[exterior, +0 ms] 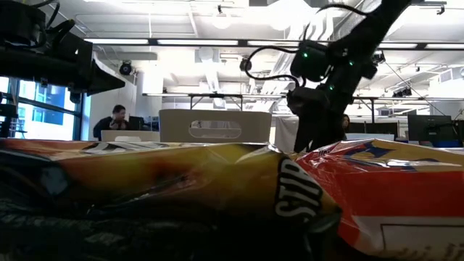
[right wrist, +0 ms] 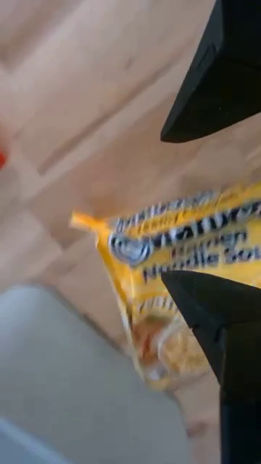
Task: Sort Maruchan noodles
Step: Put the yellow noodle pack into the gray bin
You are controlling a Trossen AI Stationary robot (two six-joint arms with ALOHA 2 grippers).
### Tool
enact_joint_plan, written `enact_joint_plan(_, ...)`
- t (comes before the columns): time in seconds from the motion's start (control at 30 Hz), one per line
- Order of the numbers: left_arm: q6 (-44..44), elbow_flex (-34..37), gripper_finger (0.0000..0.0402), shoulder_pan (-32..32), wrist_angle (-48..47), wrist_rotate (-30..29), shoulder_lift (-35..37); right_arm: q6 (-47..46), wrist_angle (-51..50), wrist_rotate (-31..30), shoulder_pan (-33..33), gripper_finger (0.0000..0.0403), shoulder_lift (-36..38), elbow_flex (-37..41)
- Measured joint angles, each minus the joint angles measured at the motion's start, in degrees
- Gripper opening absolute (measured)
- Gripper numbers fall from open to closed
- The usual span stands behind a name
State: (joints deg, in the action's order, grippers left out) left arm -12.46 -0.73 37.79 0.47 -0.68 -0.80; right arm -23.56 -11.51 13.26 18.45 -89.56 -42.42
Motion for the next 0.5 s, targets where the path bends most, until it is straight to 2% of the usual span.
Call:
enact_joint_plan(0.27, -0.85, 0.00, 0.0000, -0.01, 0.52, 0.01, 0.00, -1.01, 4.14, 1.26, -0.70, 0.0275, -0.02, 3.90)
enact_joint_plan(0.4, -1.01, 0.00, 0.0000, -0.01, 0.72, 0.08, 0.00, -0.46, 4.42, 1.26, -1.30, 0.0238, -0.31, 3.90)
enact_joint_plan(0.5, -2.64, 0.00, 0.0000, 0.01, 0.73, 0.35, 0.00, 0.35, 4.75, 2.10, -1.50, 0.0195, -1.26, 3.76)
